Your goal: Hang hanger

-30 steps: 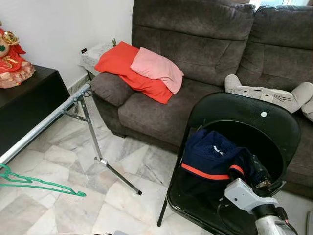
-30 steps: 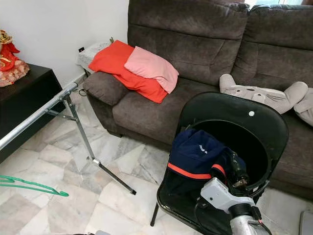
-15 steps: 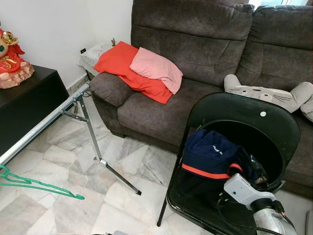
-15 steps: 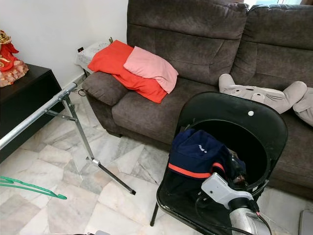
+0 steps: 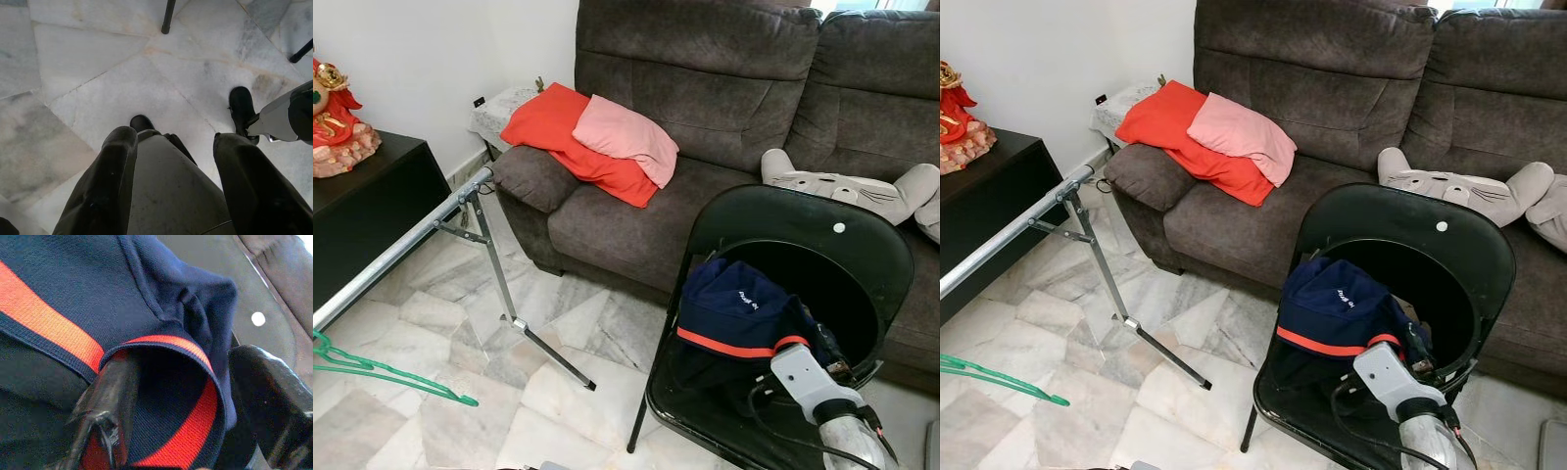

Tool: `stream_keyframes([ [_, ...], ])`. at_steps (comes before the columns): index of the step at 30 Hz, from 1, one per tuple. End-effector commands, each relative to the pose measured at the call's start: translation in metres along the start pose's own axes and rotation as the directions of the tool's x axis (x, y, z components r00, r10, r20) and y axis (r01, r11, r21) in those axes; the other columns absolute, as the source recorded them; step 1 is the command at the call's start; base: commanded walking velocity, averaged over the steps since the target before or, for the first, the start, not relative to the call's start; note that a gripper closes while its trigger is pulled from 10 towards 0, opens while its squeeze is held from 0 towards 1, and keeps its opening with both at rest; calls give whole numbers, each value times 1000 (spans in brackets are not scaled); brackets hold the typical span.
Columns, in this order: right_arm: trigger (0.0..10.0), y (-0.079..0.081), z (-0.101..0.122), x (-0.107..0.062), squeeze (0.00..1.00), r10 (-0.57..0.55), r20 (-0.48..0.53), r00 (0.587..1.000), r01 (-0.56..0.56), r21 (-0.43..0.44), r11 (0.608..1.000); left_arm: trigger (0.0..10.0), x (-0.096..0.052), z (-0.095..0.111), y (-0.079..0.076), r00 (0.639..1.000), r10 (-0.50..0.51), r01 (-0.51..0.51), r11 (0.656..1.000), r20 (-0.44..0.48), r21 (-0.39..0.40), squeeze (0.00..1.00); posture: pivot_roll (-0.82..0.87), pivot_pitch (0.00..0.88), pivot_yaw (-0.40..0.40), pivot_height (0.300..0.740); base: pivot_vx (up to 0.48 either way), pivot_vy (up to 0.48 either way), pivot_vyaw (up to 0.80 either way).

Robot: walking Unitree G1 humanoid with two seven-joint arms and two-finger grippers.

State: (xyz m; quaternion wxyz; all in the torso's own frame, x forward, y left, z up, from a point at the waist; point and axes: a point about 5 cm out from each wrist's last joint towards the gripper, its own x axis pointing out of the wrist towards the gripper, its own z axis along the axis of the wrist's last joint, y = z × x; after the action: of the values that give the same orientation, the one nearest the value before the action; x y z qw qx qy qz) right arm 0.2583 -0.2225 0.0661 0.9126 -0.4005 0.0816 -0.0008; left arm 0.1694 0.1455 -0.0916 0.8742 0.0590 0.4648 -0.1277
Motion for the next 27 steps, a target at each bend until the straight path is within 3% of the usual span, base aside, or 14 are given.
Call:
stream_keyframes([
  [1, 10000, 4, 2, 1, 0, 50, 18, 999, -50, -15, 999, 10000, -3, -21, -4, 996, -19, 19, 1000, -82, -1, 0, -21, 113, 38, 740, 0, 0, 0],
  [3, 10000, 4, 2, 2, 0, 57, 19, 998, -56, -20, 998, 10000, -3, -21, -4, 996, -19, 19, 1000, -82, -1, 0, -21, 112, 38, 740, 0, 0, 0],
  [9, 10000, -7, -4, 9, 0, 97, 13, 995, -93, -194, 977, 10000, -3, -21, -4, 996, -21, 21, 1000, -85, 1, 0, -19, 114, 39, 740, 0, 0, 0],
  [12, 10000, -10, -5, 11, 0, 119, 12, 993, -113, -224, 968, 10000, -3, -21, -4, 996, -21, 21, 1000, -85, 2, 0, -21, 114, 40, 740, 0, 0, 0],
  [13, 6902, -11, -6, 12, 0, 123, 11, 992, -117, -224, 968, 10000, -3, -21, -4, 996, -21, 21, 1000, -85, 2, 0, -21, 114, 40, 740, 0, 0, 0],
  [14, 6902, -12, -6, 12, 0, 125, 11, 992, -119, -223, 967, 10000, -3, -21, -4, 996, -21, 21, 1000, -85, 3, 0, -21, 114, 40, 740, 0, 0, 0],
  [15, 0, -12, -6, 13, 0, 132, 14, 991, -126, -221, 967, 10000, -3, -21, -4, 996, -21, 21, 1000, -85, 3, 0, -20, 114, 40, 740, 0, 0, 0],
  [27, 0, 3, 7, 11, 0, 218, 110, 970, -188, -231, 955, 10000, -3, -21, -4, 996, -21, 21, 1000, -86, 7, 0, -17, 116, 39, 740, 0, 0, 0],
])
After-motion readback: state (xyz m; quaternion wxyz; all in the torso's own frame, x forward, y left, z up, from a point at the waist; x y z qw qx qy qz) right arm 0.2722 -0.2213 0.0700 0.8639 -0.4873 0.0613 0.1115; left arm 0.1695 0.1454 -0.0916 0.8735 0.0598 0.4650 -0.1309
